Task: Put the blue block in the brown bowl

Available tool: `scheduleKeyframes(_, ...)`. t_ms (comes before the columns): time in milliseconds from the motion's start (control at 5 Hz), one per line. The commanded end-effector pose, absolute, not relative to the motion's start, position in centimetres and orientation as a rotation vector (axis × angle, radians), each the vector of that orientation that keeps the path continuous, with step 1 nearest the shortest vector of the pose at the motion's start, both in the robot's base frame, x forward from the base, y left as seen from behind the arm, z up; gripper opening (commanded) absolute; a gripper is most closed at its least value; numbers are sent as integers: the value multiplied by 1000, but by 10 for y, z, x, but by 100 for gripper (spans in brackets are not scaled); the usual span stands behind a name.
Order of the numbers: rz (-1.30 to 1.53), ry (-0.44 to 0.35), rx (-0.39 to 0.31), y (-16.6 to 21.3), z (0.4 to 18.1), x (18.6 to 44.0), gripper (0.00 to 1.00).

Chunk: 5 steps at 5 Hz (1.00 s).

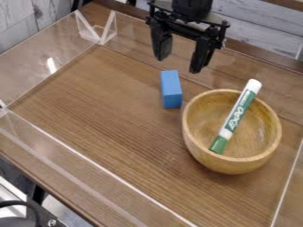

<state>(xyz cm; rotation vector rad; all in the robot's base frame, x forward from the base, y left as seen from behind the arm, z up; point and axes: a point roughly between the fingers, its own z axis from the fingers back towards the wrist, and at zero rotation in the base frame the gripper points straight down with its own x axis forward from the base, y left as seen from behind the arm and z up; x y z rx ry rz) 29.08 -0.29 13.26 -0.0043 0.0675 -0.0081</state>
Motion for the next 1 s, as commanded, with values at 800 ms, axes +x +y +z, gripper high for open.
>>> scheduleKeyframes(800,80,27,-41,10,94,297,100)
